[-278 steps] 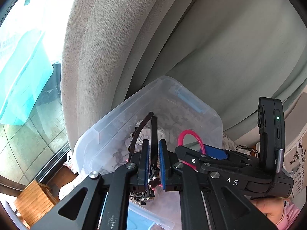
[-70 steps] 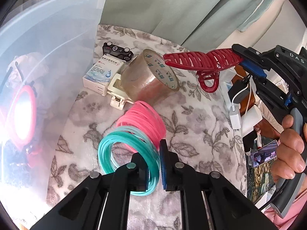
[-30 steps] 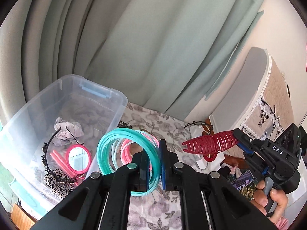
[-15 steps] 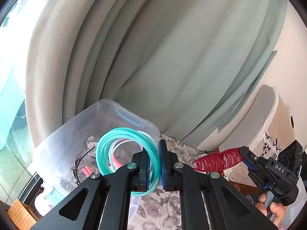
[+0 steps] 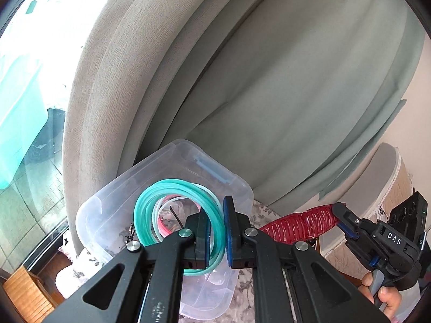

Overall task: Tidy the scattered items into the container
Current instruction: 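Carry the hair ties and red claw clip over the clear bin with both tools, then open both tools to drop the hair ties and claw clip into the bin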

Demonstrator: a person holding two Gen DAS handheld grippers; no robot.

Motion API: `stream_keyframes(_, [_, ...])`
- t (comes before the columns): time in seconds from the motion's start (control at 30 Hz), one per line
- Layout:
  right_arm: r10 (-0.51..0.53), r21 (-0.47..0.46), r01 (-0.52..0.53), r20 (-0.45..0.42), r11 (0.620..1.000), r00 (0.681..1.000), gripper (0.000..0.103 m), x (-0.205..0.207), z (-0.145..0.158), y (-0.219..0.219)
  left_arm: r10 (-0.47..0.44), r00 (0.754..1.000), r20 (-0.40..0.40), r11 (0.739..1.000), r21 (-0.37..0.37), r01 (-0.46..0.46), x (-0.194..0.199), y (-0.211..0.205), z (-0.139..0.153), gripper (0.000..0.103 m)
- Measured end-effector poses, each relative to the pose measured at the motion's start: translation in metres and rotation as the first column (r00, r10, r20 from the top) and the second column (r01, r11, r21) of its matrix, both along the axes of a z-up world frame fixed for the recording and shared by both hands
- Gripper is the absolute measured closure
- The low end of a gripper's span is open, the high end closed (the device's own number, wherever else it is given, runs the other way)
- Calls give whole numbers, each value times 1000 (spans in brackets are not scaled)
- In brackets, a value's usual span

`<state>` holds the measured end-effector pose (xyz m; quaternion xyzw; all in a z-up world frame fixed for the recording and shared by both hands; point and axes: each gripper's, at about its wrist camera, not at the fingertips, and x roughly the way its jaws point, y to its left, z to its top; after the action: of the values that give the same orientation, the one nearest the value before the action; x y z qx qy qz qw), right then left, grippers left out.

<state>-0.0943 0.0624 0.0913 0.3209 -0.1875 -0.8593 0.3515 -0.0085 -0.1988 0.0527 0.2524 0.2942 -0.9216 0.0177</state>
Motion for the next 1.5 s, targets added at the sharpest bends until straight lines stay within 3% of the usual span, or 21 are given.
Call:
stream_keyframes(0.37, [118, 66, -120, 40, 991, 992, 91, -9, -18, -65, 20, 999, 36, 999, 44, -21, -2, -19, -22, 94])
stream_keyframes(0.67, [155, 105, -165, 93, 981, 984, 91, -19, -43, -93, 27, 997, 69, 997, 74, -32, -7, -27, -39, 94])
stream_keyframes(1.5, [160, 216, -201, 190, 956, 969, 88, -29, -76, -108, 50, 973, 225, 994, 86, -71, -28, -36, -73, 90])
